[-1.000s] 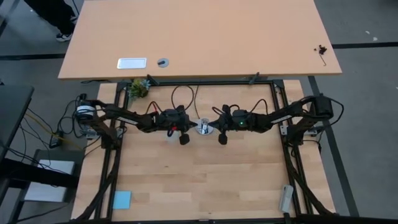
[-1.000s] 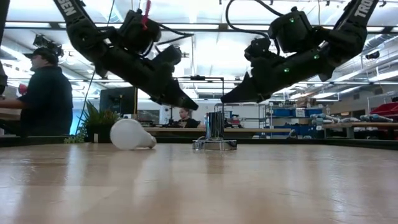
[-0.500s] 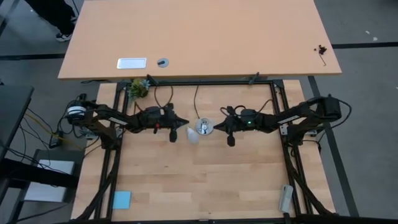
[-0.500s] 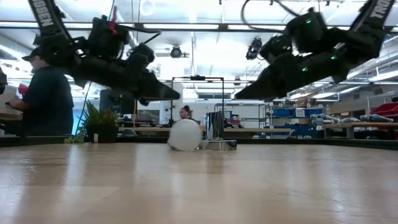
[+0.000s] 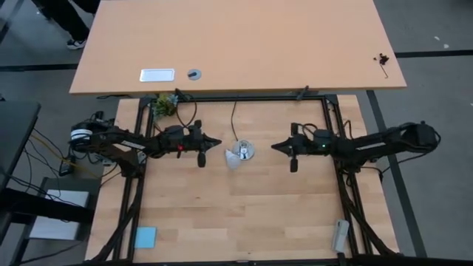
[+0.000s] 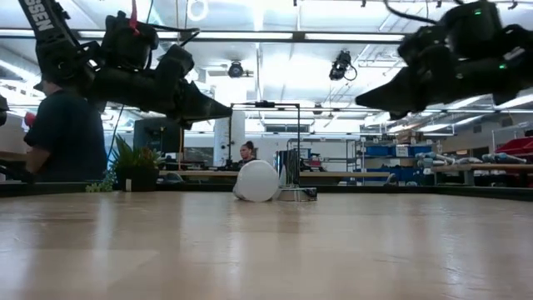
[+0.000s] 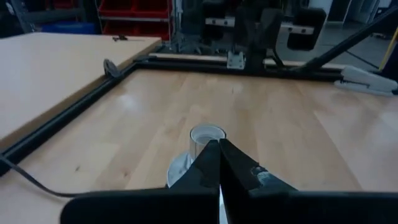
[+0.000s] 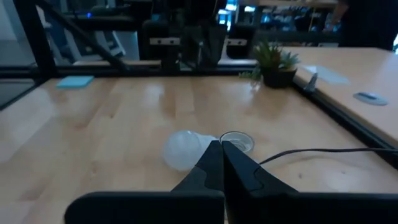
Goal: Screw lightbulb
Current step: Return to Home Position
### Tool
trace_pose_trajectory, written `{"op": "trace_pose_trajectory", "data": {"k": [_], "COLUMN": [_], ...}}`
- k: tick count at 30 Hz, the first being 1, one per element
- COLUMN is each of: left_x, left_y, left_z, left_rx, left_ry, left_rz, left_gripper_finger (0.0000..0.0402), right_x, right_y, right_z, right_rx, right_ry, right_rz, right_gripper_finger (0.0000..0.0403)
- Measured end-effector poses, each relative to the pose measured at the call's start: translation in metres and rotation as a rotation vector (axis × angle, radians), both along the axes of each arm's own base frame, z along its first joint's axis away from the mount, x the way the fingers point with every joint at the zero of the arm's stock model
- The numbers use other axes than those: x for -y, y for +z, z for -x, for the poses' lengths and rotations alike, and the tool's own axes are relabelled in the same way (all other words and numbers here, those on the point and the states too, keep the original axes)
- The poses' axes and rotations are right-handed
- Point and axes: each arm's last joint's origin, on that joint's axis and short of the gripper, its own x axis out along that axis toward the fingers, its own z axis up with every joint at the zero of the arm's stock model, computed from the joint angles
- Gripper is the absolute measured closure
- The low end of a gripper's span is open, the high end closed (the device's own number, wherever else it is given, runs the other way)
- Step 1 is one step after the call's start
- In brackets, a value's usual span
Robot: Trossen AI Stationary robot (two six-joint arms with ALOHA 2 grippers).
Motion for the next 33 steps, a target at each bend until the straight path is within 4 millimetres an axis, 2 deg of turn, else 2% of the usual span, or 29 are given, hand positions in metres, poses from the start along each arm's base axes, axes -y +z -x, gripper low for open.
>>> {"op": "trace_pose_trajectory", "data": {"k": [10, 17, 22, 33], "left_x": [-0.001, -0.001, 0.004, 0.013], "left_y": [0.006, 0.014, 0.011, -0.004], "left_z": [0.004, 0.034, 0.057, 0.086], "left_rx": [0.025, 0.102, 0.130, 0.129], "left_ry": [0.003, 0.039, 0.047, 0.101], "left_rz": [-0.025, -0.039, -0.020, 0.000], "left_gripper_finger": [0.0399, 0.0399, 0.0399, 0.0399], "right_x": [-0.004, -0.006, -0.008, -0.011], "right_y": [-0.005, -0.001, 0.003, 0.003], "right_z": [0.035, 0.047, 0.055, 0.070], "right_rx": [0.050, 0.045, 0.055, 0.033], "right_ry": [-0.076, -0.079, -0.074, -0.094], "right_rz": [-0.013, -0.014, -0.010, -0.009], "right_gripper_finger": [0.0402, 0.0403, 0.0403, 0.0403]}}
